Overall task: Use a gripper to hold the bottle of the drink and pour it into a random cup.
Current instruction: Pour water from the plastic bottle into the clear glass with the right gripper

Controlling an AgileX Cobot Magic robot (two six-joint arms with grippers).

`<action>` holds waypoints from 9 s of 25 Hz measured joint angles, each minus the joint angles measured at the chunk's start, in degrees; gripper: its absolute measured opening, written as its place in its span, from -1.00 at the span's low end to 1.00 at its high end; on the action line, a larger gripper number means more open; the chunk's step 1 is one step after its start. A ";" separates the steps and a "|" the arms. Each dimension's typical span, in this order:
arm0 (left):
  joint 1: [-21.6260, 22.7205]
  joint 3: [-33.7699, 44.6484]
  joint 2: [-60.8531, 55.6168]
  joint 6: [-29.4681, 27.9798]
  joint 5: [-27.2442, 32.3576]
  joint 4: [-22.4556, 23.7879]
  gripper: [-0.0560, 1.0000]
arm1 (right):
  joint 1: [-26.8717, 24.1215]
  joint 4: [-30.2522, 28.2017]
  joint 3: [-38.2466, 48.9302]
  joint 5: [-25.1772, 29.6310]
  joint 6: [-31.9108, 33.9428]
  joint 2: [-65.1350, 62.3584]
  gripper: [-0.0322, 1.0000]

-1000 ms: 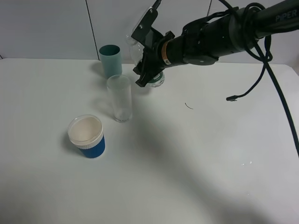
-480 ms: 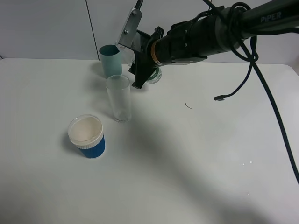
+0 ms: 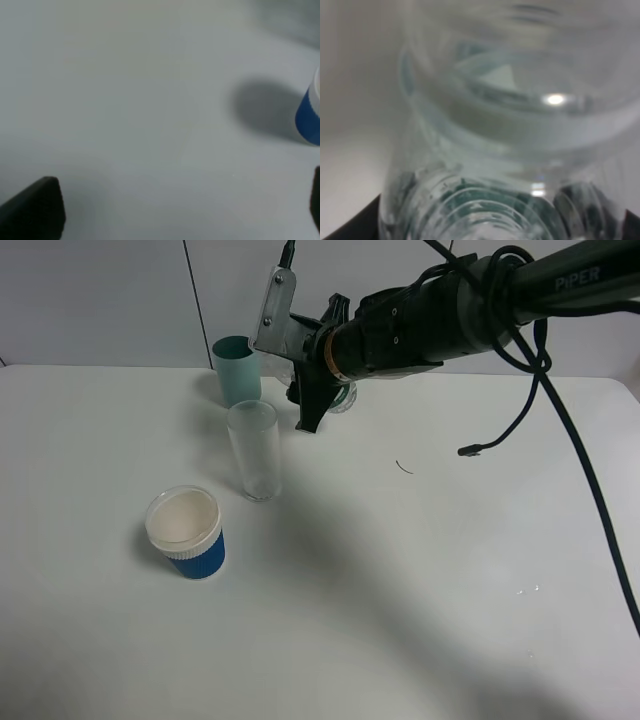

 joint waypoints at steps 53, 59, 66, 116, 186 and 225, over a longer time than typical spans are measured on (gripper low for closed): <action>0.00 0.00 0.00 0.00 0.00 0.00 0.99 | 2.18 -6.97 0.00 2.86 -24.45 -0.77 0.14; 0.00 0.00 0.00 0.00 0.00 0.00 0.99 | 2.30 -6.97 0.00 2.92 -27.62 -0.77 0.14; 0.00 0.00 0.00 0.00 0.00 0.00 0.99 | 2.30 -6.97 0.00 2.92 -29.40 -0.77 0.14; 0.00 0.00 0.00 0.00 0.00 0.00 0.99 | 2.54 -8.10 -1.27 5.72 -37.86 -0.83 0.14; 0.00 0.00 0.00 0.00 0.00 0.00 0.99 | 3.79 -9.42 -1.30 5.89 -46.47 -0.83 0.14; 0.00 0.00 0.00 0.00 0.00 0.00 0.99 | 3.86 -9.49 -1.30 5.89 -50.13 -0.83 0.14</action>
